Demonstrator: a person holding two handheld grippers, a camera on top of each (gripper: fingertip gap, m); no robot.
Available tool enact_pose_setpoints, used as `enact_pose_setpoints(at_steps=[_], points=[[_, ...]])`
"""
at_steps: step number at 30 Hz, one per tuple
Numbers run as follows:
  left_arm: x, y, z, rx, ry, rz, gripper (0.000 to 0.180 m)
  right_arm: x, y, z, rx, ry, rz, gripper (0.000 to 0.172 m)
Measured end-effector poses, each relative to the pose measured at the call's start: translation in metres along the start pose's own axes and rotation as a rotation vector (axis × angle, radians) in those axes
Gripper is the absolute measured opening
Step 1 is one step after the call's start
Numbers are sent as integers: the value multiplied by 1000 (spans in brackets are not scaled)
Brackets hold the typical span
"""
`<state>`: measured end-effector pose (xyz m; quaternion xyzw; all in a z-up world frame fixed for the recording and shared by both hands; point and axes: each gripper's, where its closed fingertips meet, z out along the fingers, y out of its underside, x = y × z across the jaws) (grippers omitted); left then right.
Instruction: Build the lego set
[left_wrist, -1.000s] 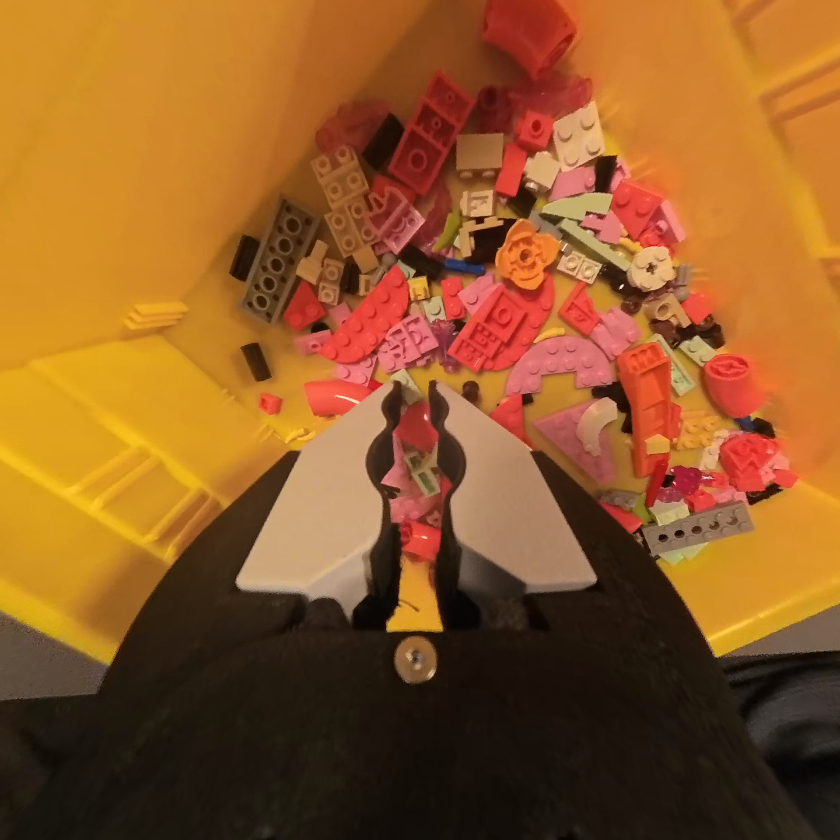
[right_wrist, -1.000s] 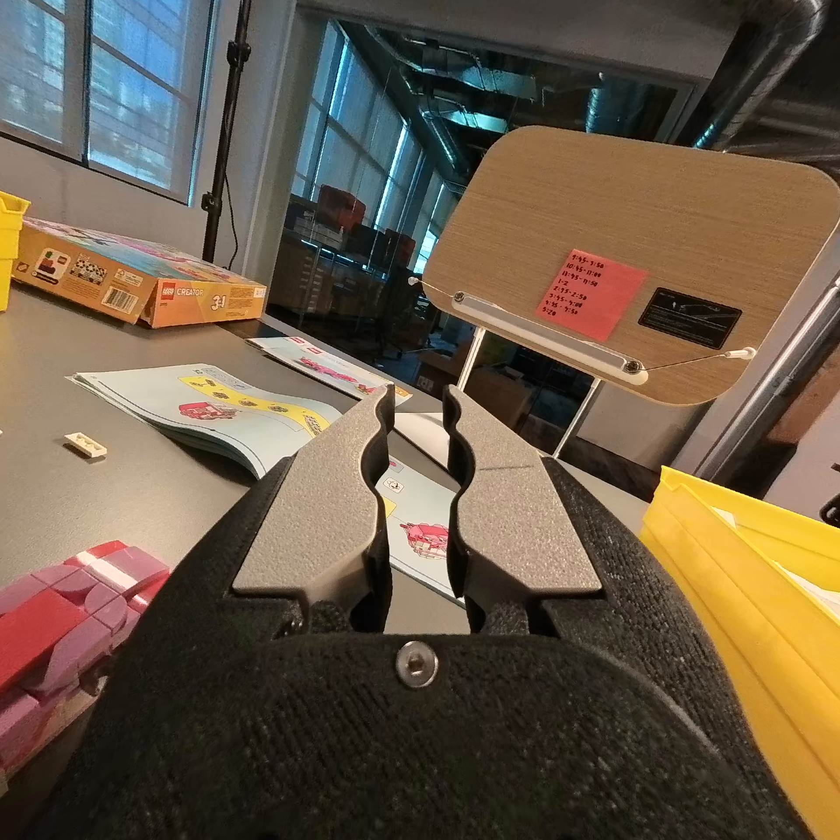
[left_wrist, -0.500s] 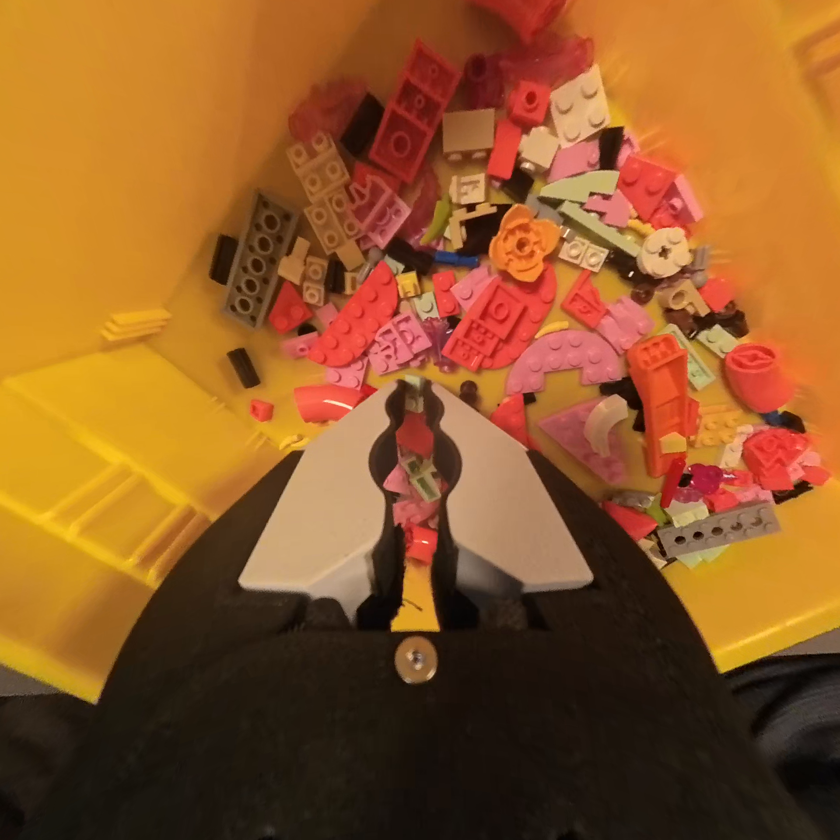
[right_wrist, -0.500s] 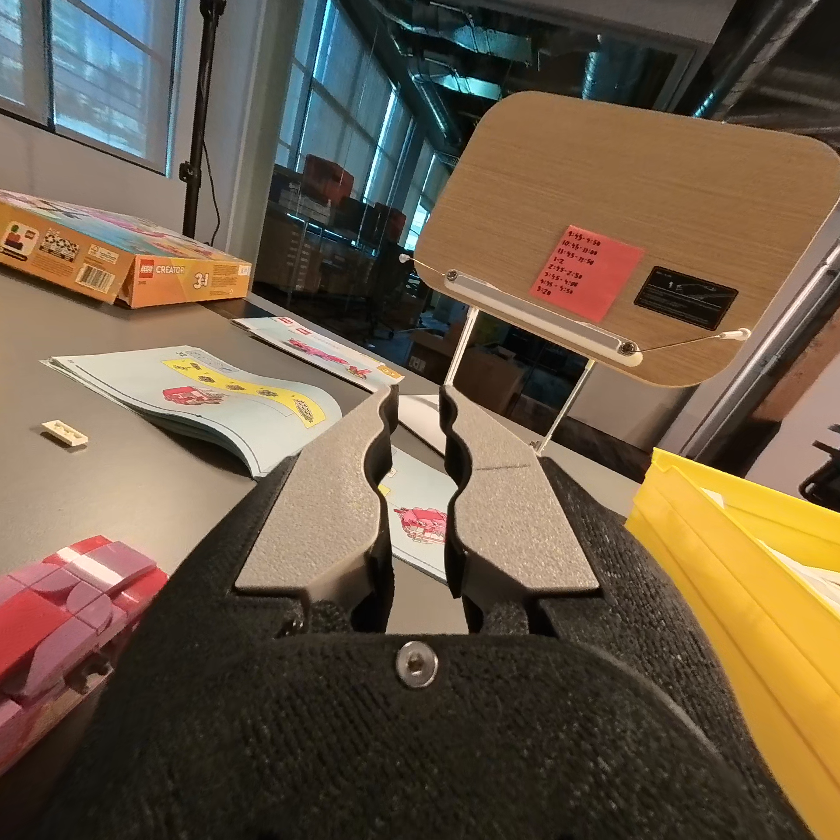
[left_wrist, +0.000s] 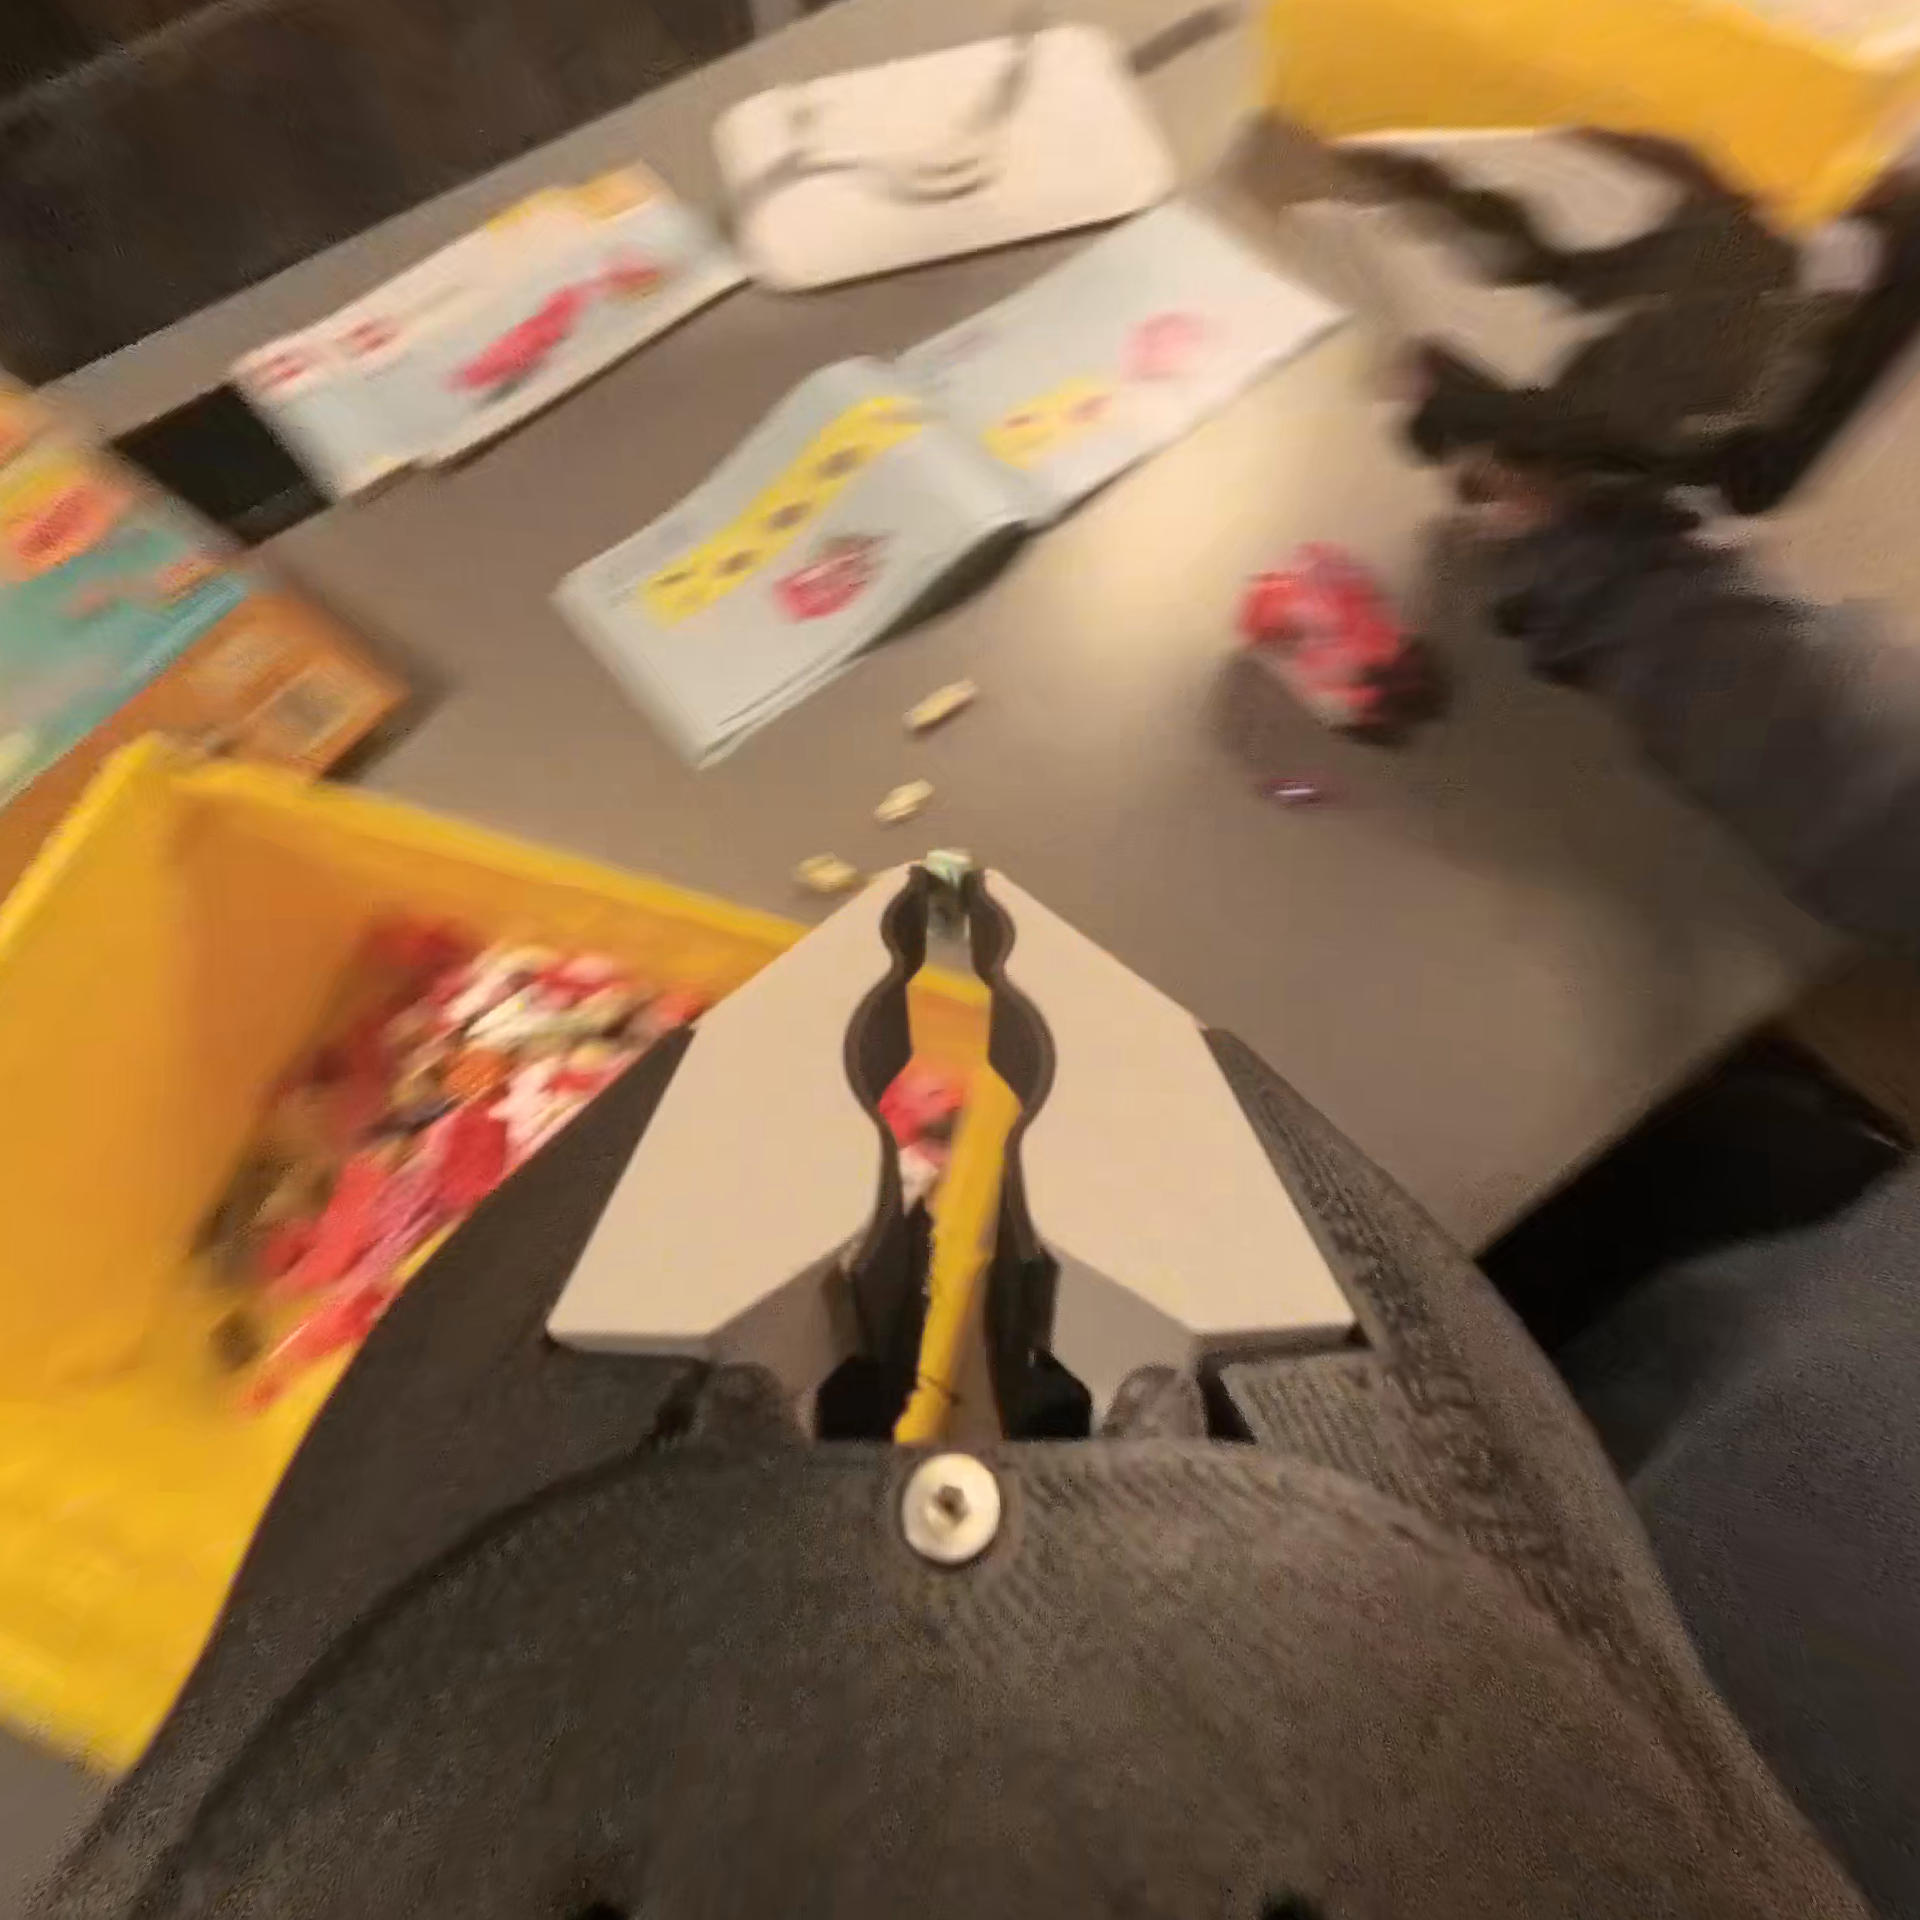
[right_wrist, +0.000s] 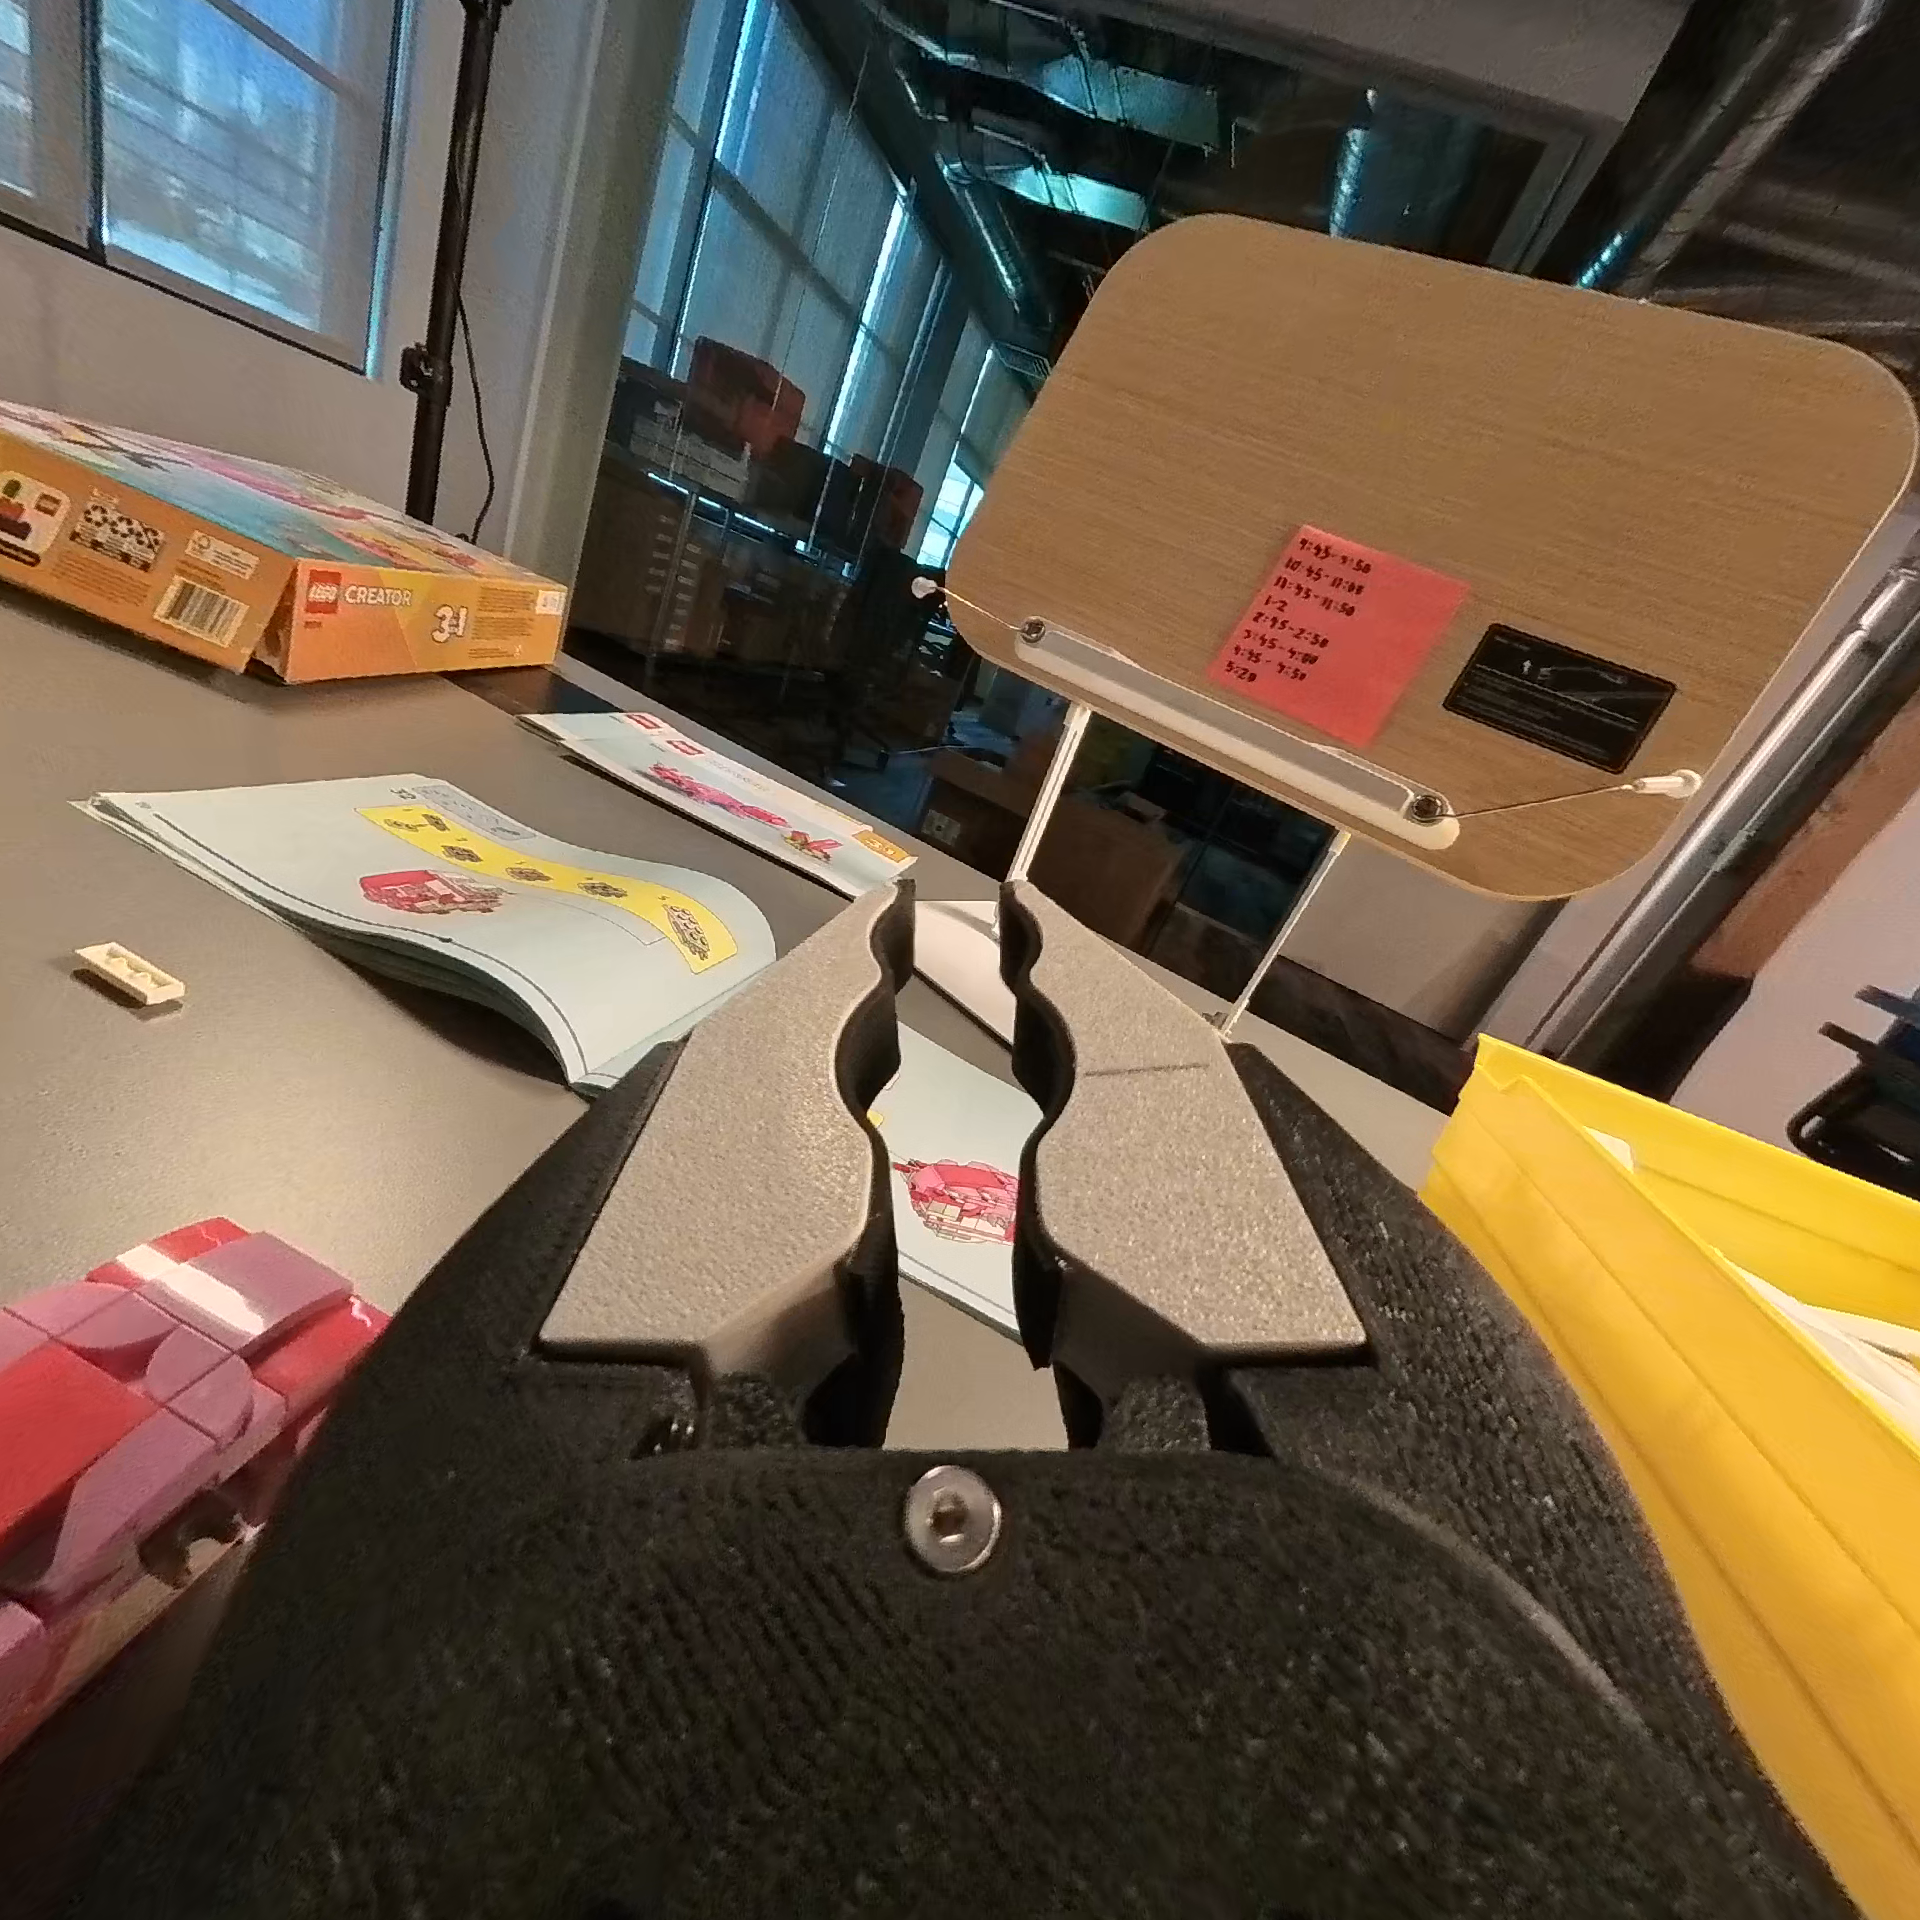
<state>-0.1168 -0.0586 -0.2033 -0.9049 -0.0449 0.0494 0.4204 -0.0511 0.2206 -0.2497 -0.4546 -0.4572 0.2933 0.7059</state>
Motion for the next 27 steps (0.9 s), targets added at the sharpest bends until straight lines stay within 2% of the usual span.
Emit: enact_pose_setpoints(at_steps=[3,6,8,12,19,23,27], points=[[72,0,35,-2,219,50,7,-1,1,0,-4,-3,-3,15],[102,23,87,-128,298,52,7,-1,1,0,-5,-4,-8,14],[105,39,114,-210,253,94,7,-1,1,0,-6,-6,-7,14],[108,55,138,-305,162,202,7,-1,1,0,-5,-6,-6,14],[98,62,157,-349,108,194,7,-1,1,1,-5,-7,-2,14],[99,70,162,-380,130,176,7,-1,1,1,-5,-7,0,15],[100,73,164,-371,163,132,35,-2,0,1,0,-14,2,14]])
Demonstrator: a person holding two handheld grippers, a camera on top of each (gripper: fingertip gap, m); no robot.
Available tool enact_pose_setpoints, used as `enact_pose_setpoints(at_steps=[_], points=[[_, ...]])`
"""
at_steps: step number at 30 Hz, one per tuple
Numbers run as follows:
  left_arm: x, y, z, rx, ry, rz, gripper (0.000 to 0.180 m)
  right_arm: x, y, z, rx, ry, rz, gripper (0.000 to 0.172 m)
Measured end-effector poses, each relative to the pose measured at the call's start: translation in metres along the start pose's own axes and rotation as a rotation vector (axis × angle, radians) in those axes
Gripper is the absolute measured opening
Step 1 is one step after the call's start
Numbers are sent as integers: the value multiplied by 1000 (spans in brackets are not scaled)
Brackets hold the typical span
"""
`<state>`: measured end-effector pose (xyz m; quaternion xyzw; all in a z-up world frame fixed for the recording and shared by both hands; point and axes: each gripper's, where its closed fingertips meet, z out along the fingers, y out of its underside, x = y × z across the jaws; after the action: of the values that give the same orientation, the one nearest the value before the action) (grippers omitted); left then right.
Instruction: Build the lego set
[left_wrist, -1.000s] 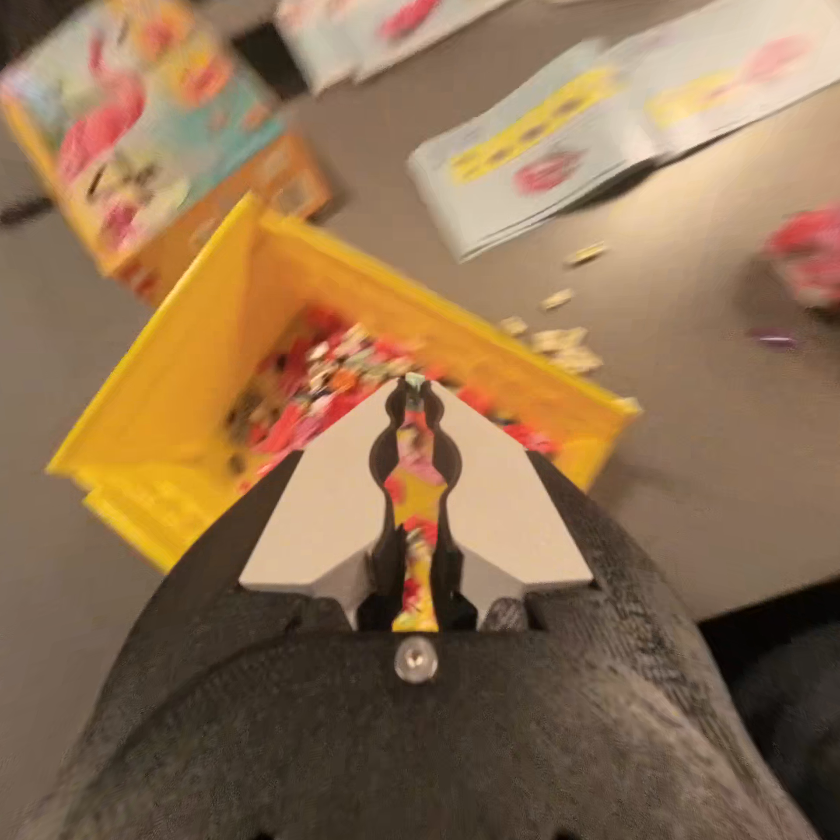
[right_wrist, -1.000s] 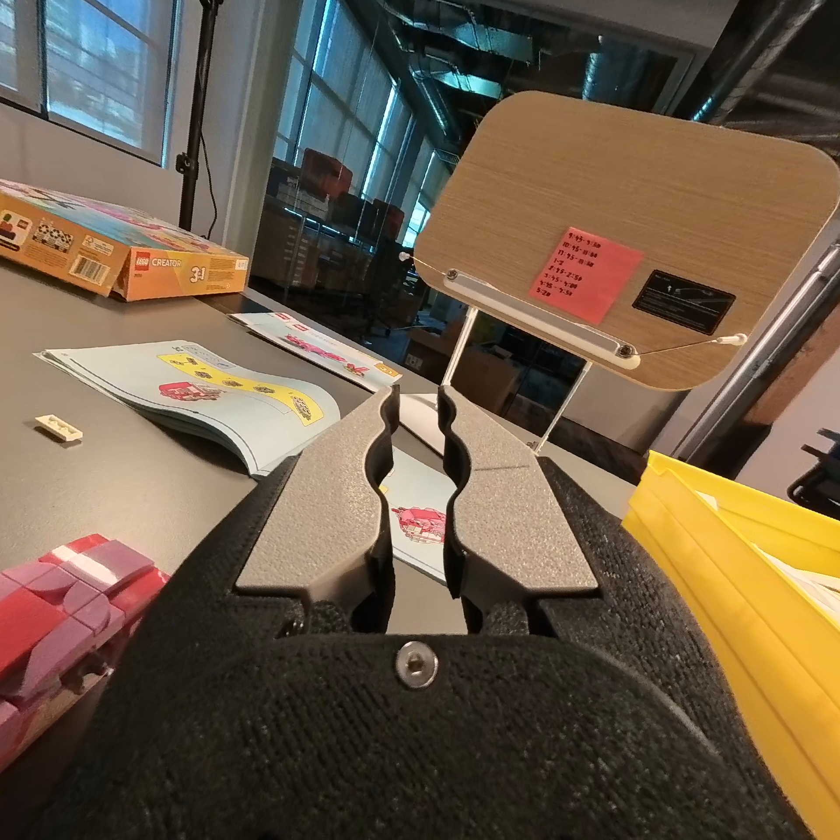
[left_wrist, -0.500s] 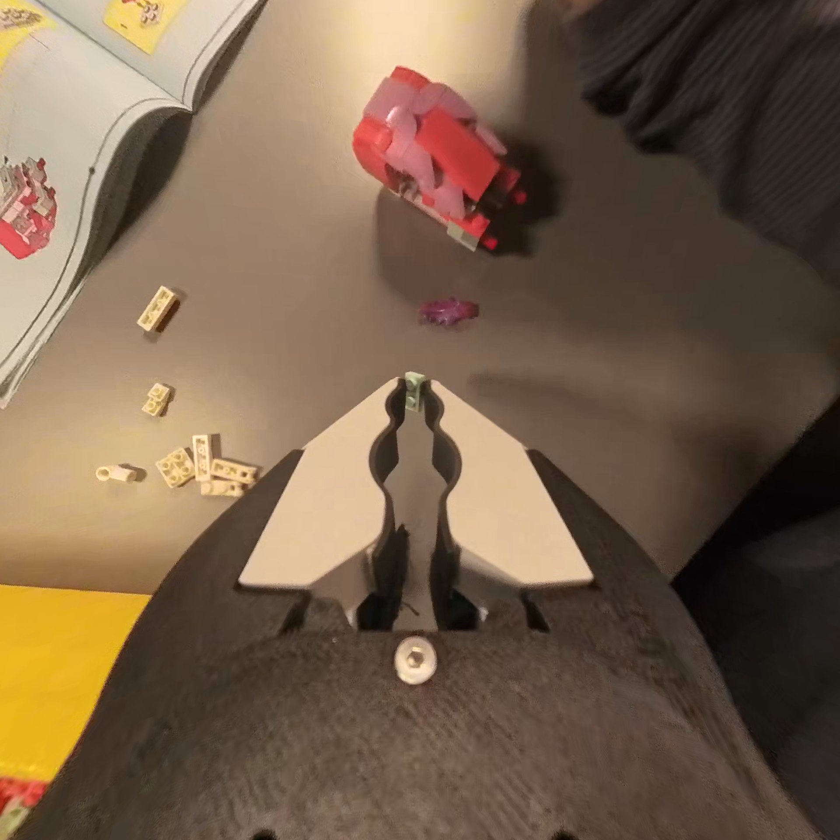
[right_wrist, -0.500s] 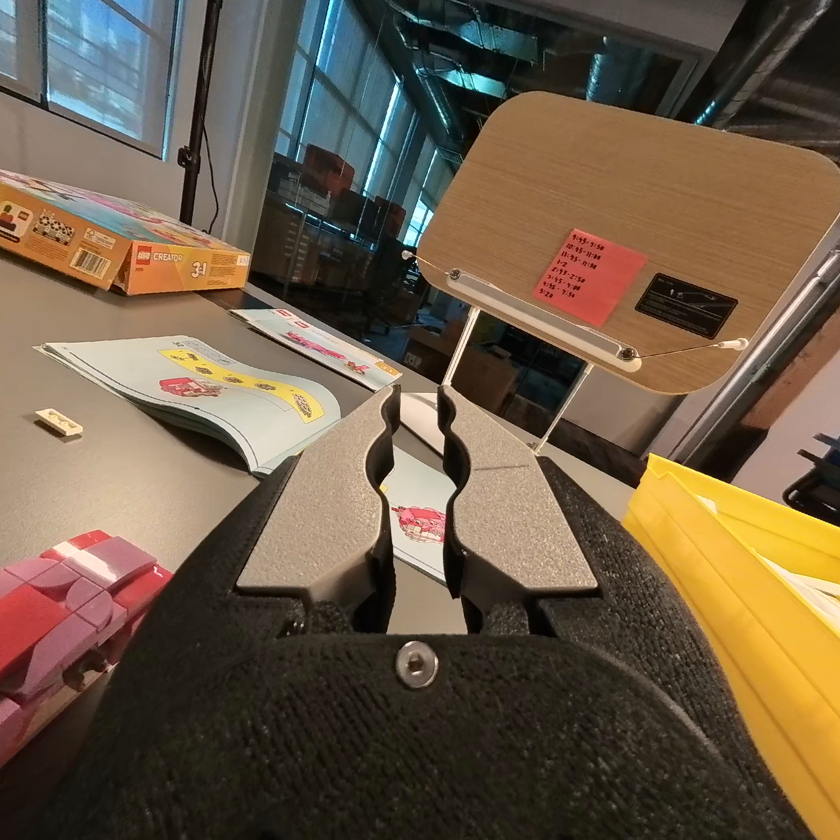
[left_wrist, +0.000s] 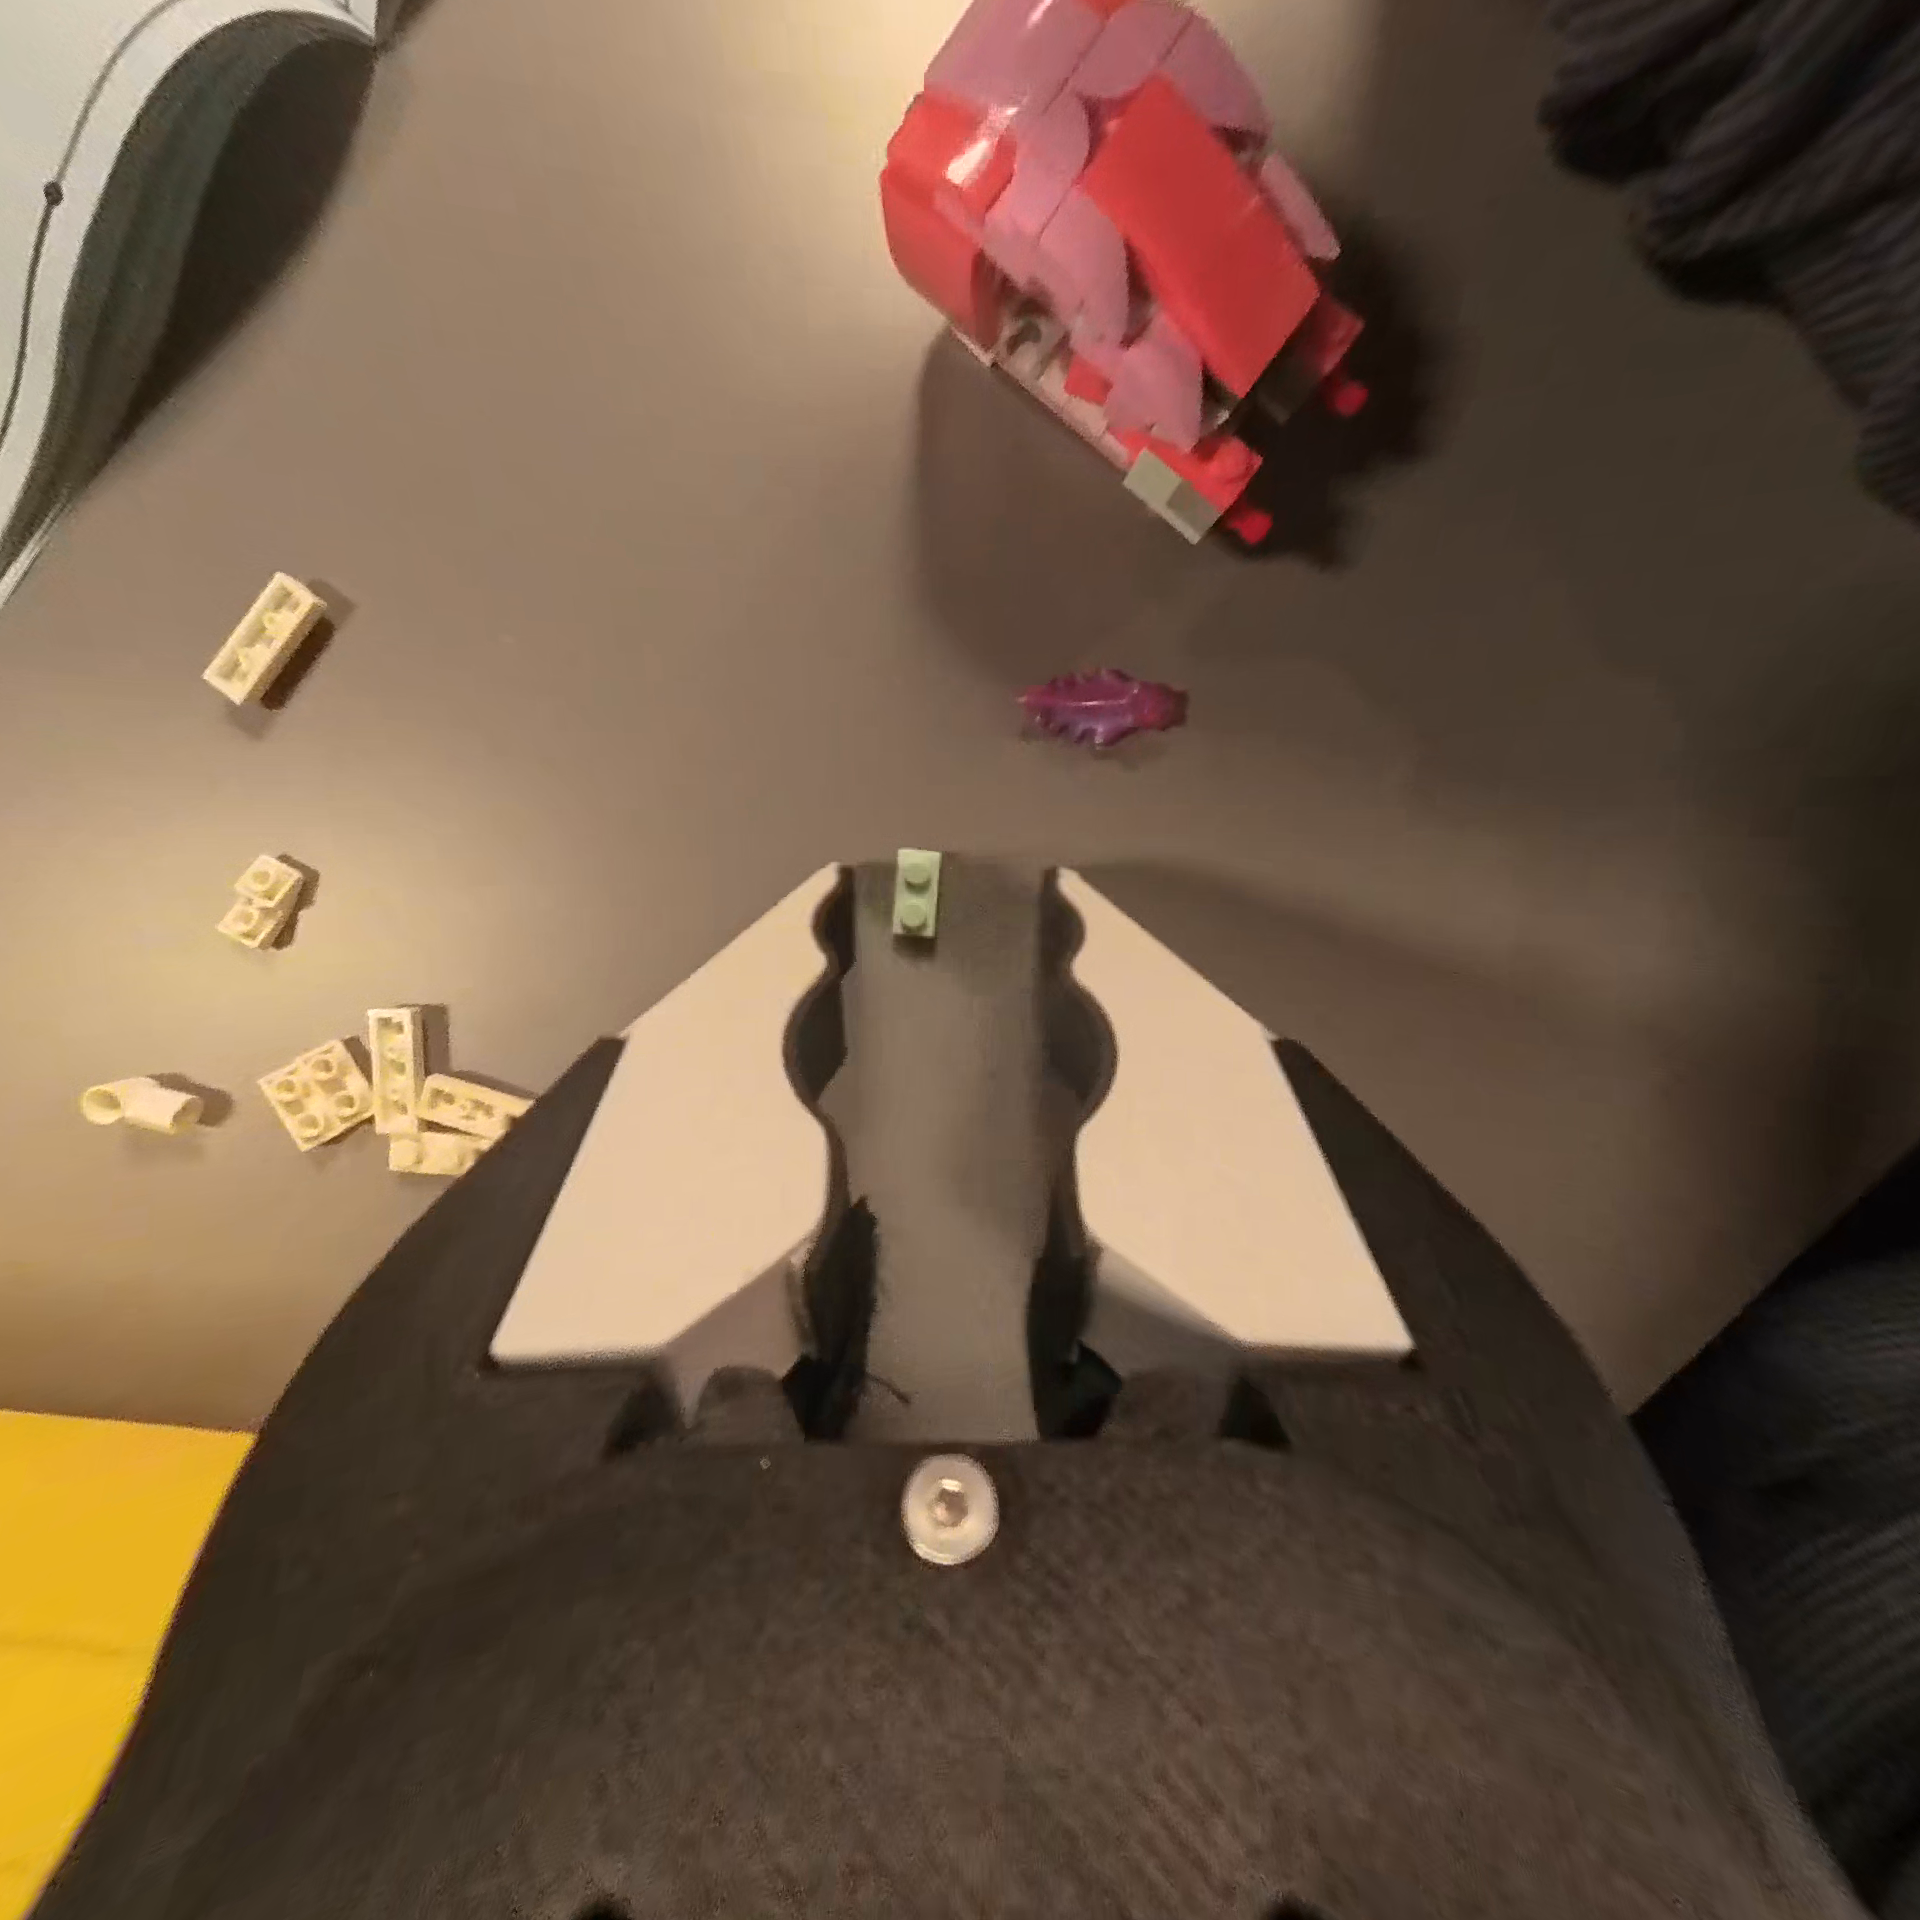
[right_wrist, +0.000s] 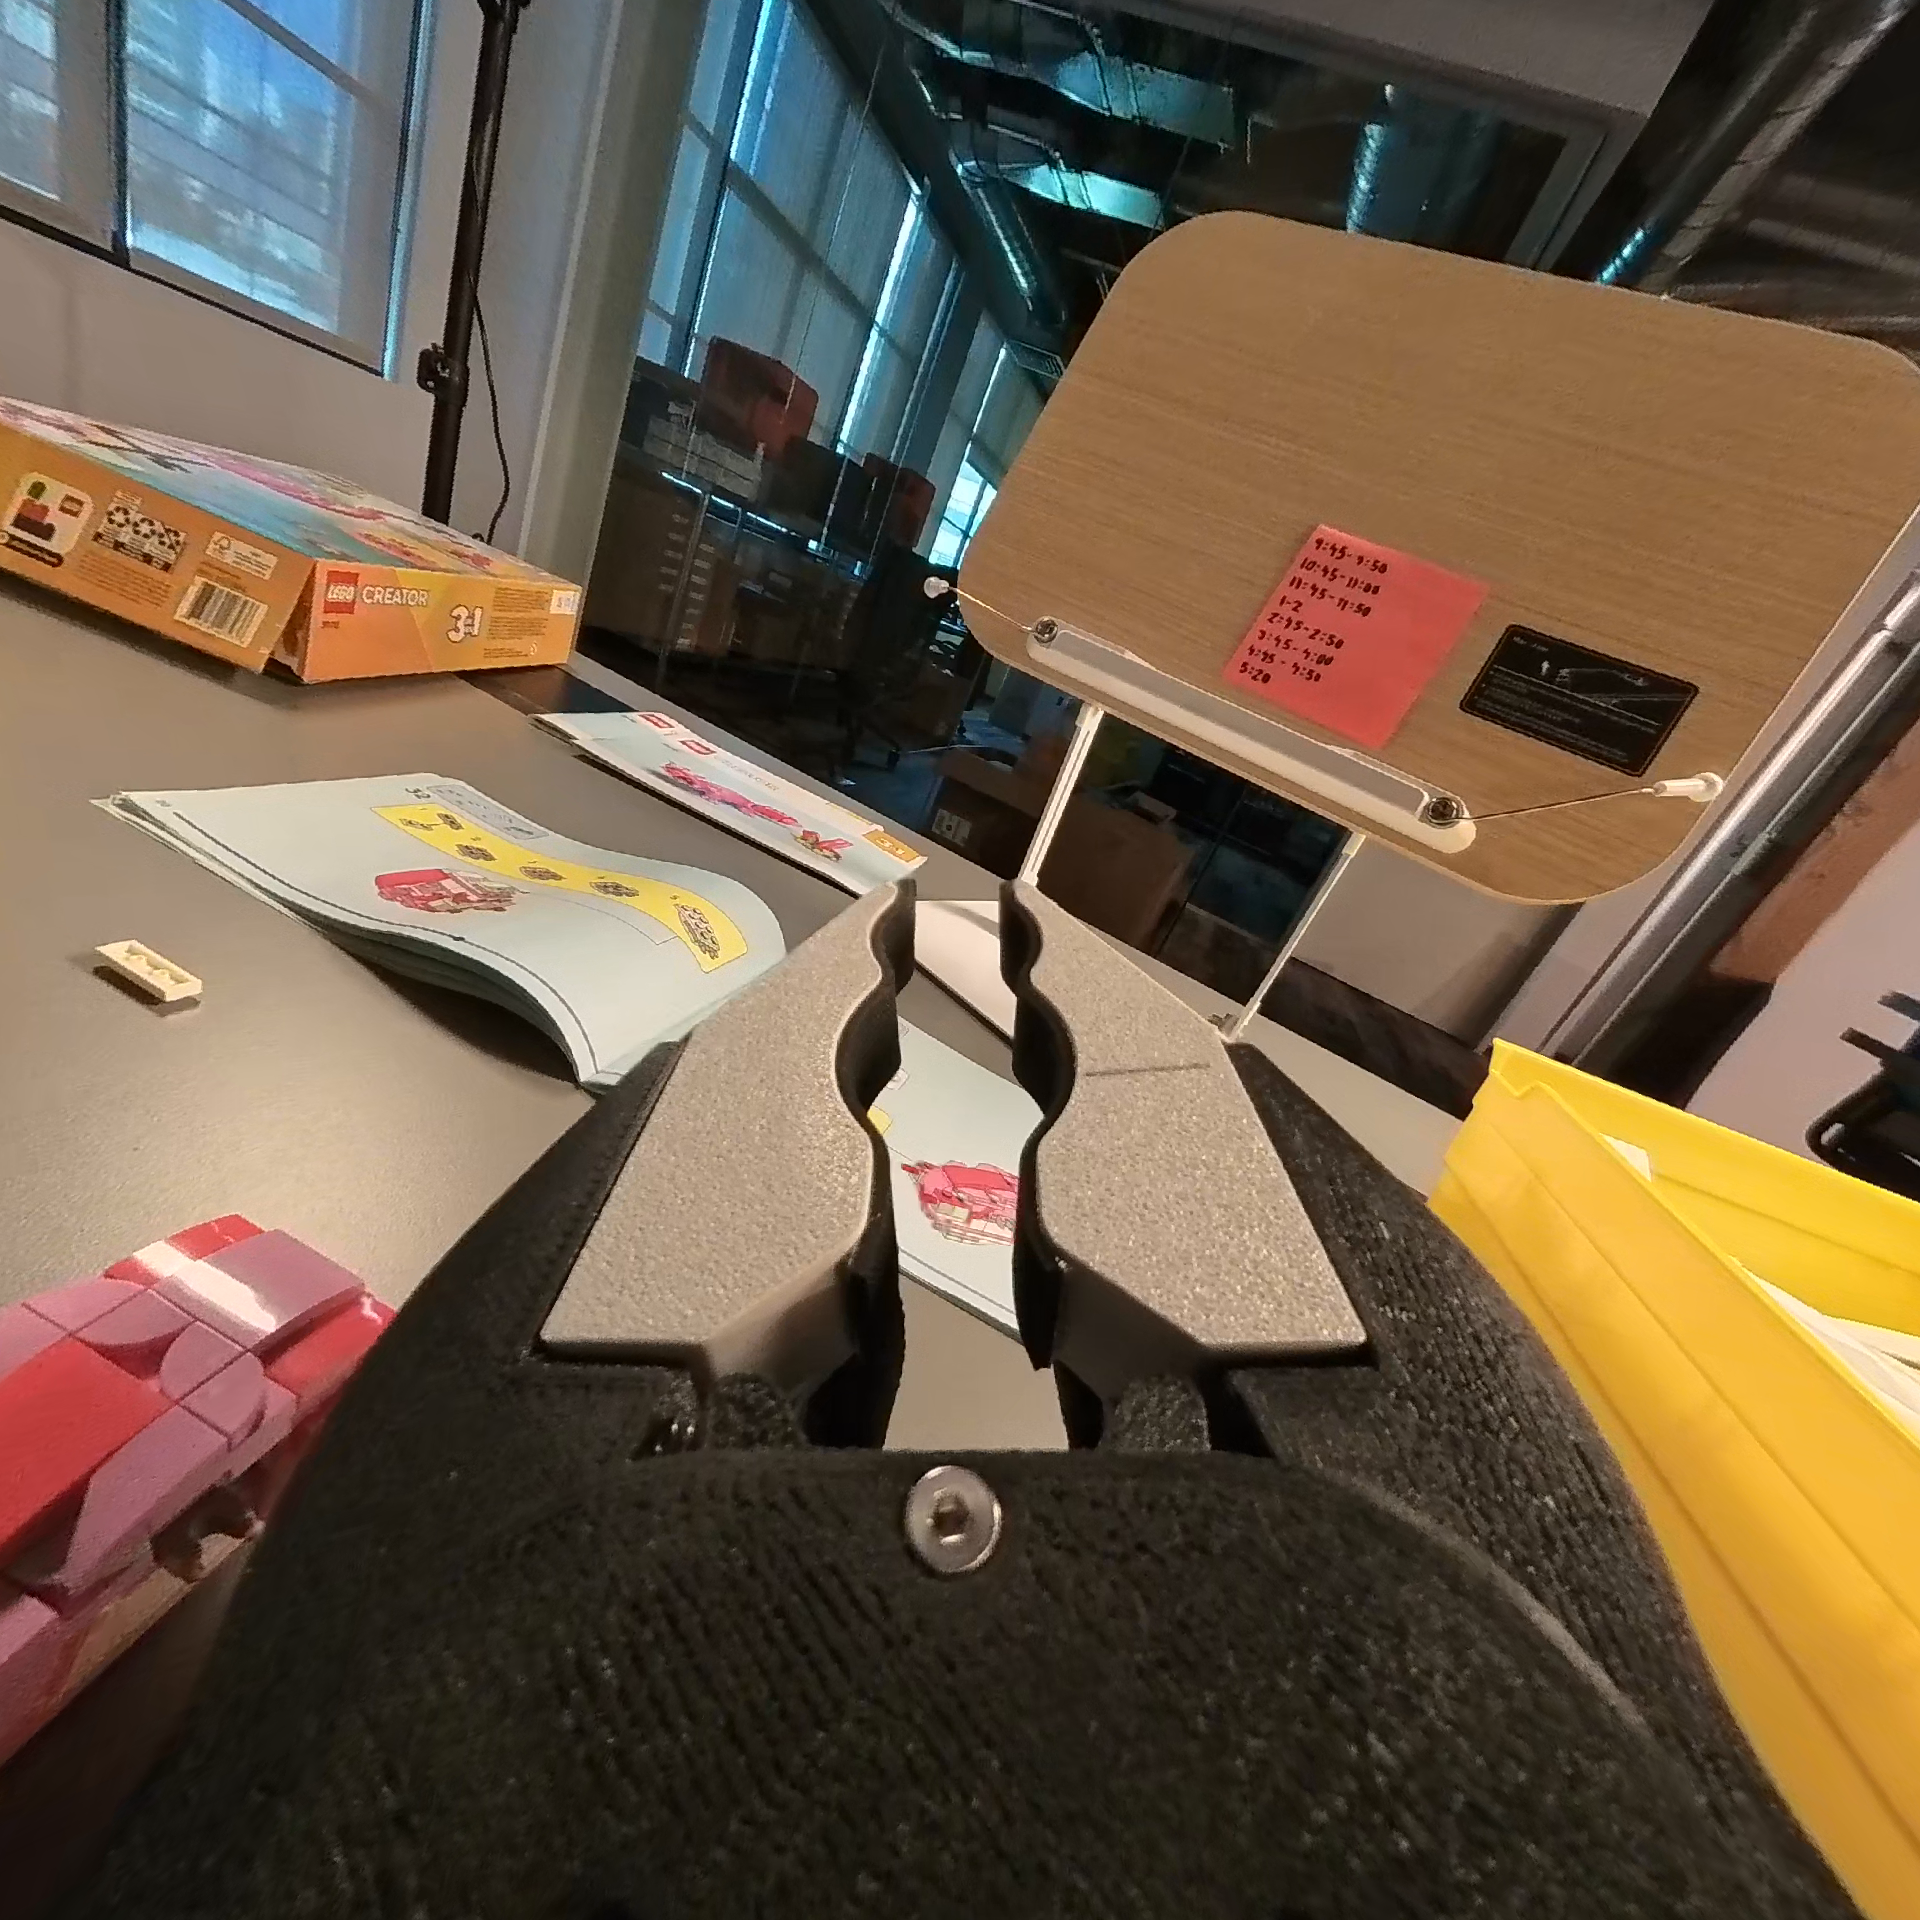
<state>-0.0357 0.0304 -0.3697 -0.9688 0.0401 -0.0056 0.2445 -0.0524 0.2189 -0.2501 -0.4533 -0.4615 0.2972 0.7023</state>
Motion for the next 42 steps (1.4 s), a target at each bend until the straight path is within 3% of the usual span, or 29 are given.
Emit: enact_pose_setpoints(at_steps=[2,4,8,12,15,21,24,27,30,34,42], points=[[2,0,-4,27,18,-7,49,0,0,0,2,2,0,14],[3,-3,-20,101,35,-7,52,1,0,0,3,2,4,14],[2,-13,-91,353,86,-27,49,3,-1,-1,7,10,8,14],[-56,-2,-176,573,-53,-145,45,3,-1,-1,7,12,11,14],[-116,28,-210,557,-216,-251,46,2,-1,-1,5,9,4,14],[-164,88,-184,218,-244,-310,43,5,1,-2,2,26,13,14],[-156,112,-158,37,-114,-327,36,7,1,-2,1,29,24,14],[-145,122,-141,-38,4,-328,23,5,1,-1,0,22,16,14],[-151,139,-123,-146,-33,-266,12,3,2,-1,-5,15,12,14],[-132,147,-106,-210,83,-272,12,3,2,-1,-5,12,14,14],[-130,153,-90,-285,76,-341,16,1,3,0,-10,5,10,14]])
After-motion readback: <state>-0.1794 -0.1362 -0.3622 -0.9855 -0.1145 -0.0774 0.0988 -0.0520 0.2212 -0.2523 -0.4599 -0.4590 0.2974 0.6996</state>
